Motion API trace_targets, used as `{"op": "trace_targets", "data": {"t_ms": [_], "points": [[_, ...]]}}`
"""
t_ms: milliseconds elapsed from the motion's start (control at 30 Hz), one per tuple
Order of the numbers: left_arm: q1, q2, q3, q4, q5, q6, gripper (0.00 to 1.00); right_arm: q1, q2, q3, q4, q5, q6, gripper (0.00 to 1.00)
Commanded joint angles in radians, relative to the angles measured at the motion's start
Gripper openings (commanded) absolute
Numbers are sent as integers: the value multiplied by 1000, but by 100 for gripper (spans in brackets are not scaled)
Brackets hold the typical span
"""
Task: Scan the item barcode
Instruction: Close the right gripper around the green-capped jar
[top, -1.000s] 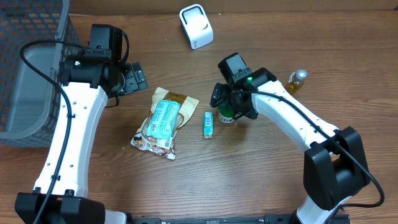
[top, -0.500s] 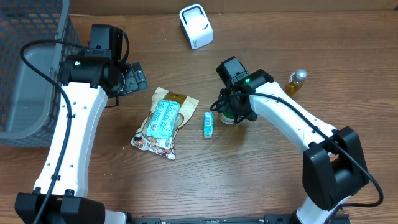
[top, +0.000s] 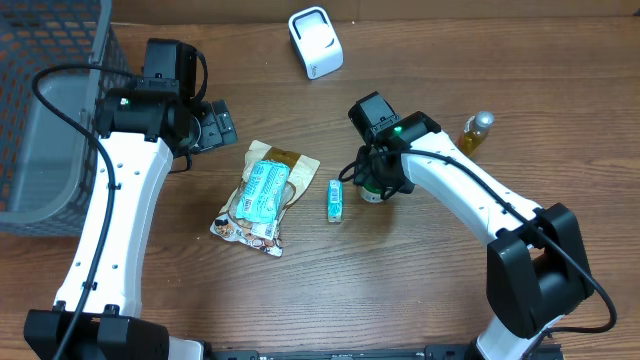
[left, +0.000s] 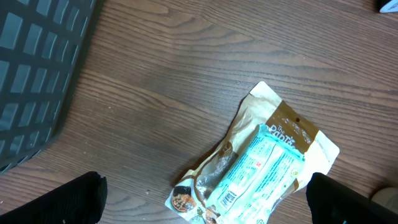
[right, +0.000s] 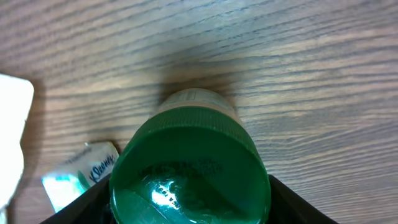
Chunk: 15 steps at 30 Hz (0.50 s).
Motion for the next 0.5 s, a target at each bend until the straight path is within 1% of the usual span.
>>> {"op": "trace_targets", "data": {"t_ms": [0,100,233,467], "points": [[2,0,18,2,3,18,100,-4,8,-10,-25,29,-97,61],[2,0,18,2,3,19,100,-9,8,-10,-39,32,-125,61],[2,0,18,2,3,18,100,-25,8,-10,-65,74,-125,61],[2,0,18,2,3,18,100,-64,8,-10,-74,76,-129,62]]}}
